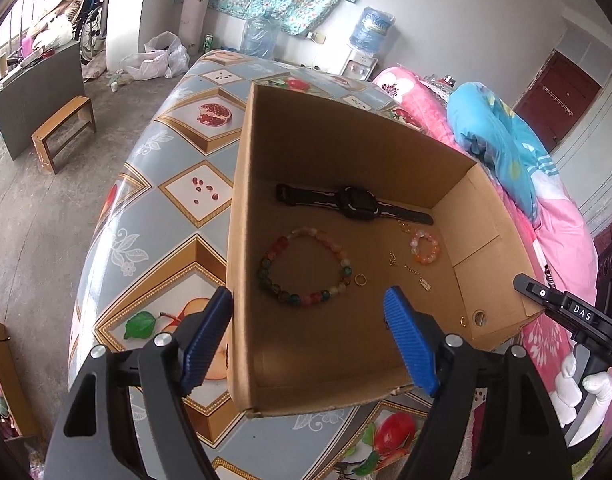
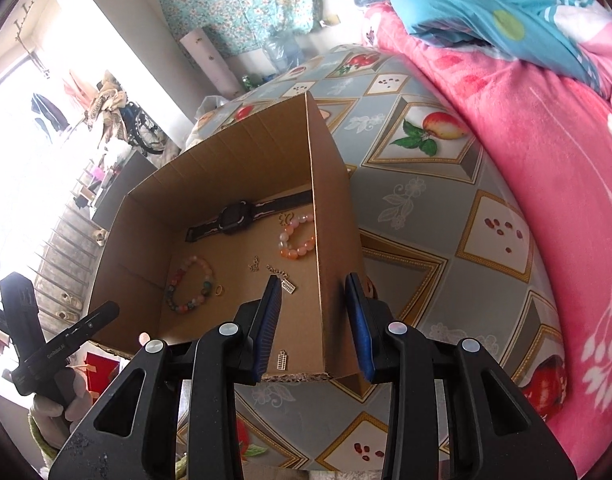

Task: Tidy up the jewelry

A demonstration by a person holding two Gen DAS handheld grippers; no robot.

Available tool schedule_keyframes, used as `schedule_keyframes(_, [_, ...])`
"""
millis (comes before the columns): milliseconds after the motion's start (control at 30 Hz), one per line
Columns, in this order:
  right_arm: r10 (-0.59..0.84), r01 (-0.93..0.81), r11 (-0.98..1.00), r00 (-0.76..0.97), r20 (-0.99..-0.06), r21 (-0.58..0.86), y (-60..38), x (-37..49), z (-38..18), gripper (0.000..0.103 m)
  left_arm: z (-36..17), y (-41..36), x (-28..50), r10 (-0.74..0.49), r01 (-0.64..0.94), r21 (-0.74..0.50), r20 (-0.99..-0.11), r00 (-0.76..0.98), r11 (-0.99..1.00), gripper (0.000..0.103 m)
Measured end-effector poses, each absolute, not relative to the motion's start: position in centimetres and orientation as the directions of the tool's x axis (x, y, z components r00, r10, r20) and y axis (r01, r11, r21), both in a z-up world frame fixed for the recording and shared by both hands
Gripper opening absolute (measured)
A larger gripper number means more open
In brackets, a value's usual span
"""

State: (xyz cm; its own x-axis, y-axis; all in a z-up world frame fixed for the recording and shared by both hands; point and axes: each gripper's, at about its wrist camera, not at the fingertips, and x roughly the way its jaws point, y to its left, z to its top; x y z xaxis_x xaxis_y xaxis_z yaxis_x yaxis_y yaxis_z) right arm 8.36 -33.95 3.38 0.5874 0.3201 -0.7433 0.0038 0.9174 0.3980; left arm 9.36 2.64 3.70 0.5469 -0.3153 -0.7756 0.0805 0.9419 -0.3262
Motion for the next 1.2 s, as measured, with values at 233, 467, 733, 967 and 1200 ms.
schedule_keyframes(233, [0.308,-0.010,0.927,0.591,-0.745,0.375,-34.2,6.9,3.3,0.033,3.8,2.2,6.9,-0.321,0.067,-0.343,-0.767,0.555,0.937,0.075])
schedule_keyframes(467, [0.308,-0.013,0.926,0.606,-0.734,0.378,-34.5,6.0,3.1,0.033,3.7,1.7,5.6,-0.305,0.078,-0.322,-0.756,0.579,0.944,0.075])
schedule_keyframes(733, [0.248,0.013,0.932,0.704,-0.665,0.362,-35.2,2.4,4.0,0.041,5.5,1.5,2.5,-0.172,0.054,-0.193,-0.672,0.720,0.980,0.077])
schedule_keyframes(967, [0.145,0.011,0.962,0.824,-0.548,0.271,-34.4,-3.2,6.2,0.064,7.7,0.0,-1.5,-0.067,0.036,-0.066,-0.577,0.814,0.997,0.093])
schedule_keyframes(1200, [0.170,-0.057,0.974,0.820,-0.547,0.217,-32.0,-6.2,5.5,0.076,7.2,-2.9,-4.3,-0.038,0.056,0.014,-0.582,0.812,0.998,0.097])
